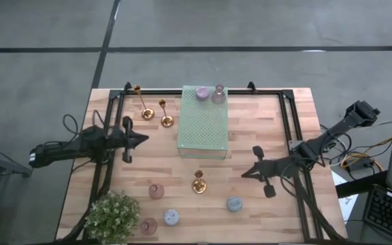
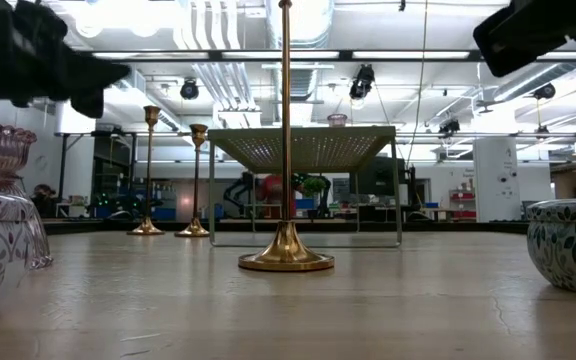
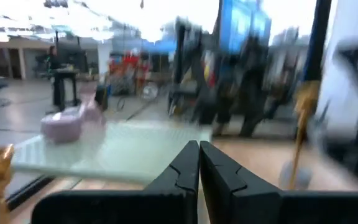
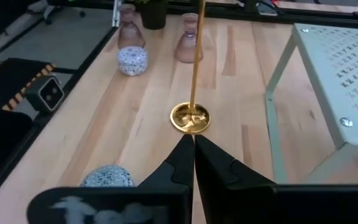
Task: Pick & Place candle stick holders
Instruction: Put the top-right metal gold candle holder on the shelf
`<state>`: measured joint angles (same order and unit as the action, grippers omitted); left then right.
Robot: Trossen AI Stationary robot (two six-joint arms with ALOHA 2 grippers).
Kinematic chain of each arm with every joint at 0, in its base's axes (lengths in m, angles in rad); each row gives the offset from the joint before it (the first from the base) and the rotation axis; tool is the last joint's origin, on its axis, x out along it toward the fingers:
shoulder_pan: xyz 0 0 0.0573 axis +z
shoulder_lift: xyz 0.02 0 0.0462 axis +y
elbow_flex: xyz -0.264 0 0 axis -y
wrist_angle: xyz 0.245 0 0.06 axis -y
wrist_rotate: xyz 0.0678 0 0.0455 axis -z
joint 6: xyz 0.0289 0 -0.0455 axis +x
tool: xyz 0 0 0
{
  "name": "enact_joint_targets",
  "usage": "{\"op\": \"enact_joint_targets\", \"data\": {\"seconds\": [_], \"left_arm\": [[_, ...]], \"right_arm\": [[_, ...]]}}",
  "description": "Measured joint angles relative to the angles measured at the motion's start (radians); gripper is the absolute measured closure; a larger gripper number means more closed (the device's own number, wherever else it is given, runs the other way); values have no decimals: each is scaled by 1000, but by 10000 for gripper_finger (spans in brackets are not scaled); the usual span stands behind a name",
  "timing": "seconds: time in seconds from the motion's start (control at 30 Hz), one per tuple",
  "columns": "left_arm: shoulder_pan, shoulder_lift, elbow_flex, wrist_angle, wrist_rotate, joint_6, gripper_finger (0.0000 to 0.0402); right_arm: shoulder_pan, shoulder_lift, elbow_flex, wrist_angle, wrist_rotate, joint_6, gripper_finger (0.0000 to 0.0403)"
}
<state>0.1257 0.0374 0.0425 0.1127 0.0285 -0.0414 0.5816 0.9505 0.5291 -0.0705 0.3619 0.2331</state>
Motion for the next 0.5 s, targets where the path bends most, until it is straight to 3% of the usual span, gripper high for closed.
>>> {"op": "enact_joint_targets", "data": {"seconds": [0.17,0.37,0.5], "left_arm": [[0,44,1,168,-45,-41,383],[0,139,1,369,-35,-305,383],[2,211,4,406,-193,-301,383]], "right_arm": [[1,0,-12,3,8,32,394],[1,0,-36,52,32,47,394],[-1,0,-46,105,34,24,394]]}}
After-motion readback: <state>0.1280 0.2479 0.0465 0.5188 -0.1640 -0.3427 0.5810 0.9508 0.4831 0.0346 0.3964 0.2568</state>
